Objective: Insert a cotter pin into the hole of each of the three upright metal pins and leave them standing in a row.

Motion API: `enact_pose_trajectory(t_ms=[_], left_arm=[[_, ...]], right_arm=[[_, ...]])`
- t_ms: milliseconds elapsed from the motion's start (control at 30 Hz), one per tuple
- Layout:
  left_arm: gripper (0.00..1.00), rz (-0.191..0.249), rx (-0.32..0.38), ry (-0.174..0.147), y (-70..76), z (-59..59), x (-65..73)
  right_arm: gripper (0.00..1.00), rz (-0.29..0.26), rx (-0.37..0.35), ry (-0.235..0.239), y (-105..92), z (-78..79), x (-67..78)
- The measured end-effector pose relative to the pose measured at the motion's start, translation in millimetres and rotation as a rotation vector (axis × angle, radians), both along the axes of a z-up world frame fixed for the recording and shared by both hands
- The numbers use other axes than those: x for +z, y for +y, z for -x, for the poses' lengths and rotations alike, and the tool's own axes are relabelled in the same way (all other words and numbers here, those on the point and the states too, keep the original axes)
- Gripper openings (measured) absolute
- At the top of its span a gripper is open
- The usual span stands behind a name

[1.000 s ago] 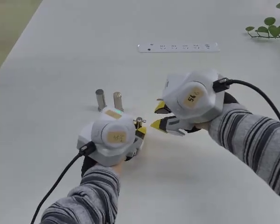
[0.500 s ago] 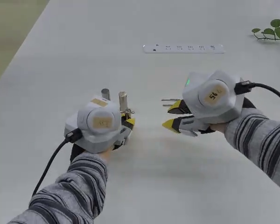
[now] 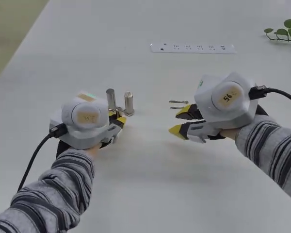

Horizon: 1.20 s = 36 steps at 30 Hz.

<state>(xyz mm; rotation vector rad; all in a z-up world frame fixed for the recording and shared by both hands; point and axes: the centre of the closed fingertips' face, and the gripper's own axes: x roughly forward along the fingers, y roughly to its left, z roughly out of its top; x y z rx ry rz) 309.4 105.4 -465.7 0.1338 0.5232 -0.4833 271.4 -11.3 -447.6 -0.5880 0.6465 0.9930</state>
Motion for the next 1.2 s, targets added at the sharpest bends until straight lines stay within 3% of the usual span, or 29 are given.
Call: enact_pose_trajectory(t_ms=[367,633,733,933,1200], left_arm=[[0.05,0.032,0.03,-0.001,4.2,-0.4,-1.3],[0.05,0.031,0.02,-0.002,3.6,0.0,-0.7],[0.06,0.056,0.032,0.011,3.9,-0.3,-1.2],[0.15,0.089,0.031,0.02,4.7,-2.3,-0.6],[0.31,0.092,-0.011,0.026,5.4,0.9,0.7]], right_arm=[[0.19,-0.042,-0.029,0.023,-2.7,-0.3,-3.5],[0.2,-0.046,-0.047,0.025,-3.8,-0.7,-4.9],[0.21,-0.047,-0.048,0.025,-3.7,-0.9,-4.6],[0.23,-0.068,-0.056,0.029,-1.8,-1.8,-2.6],[0.24,-0.087,-0.058,0.019,1.6,-6.6,5.6]])
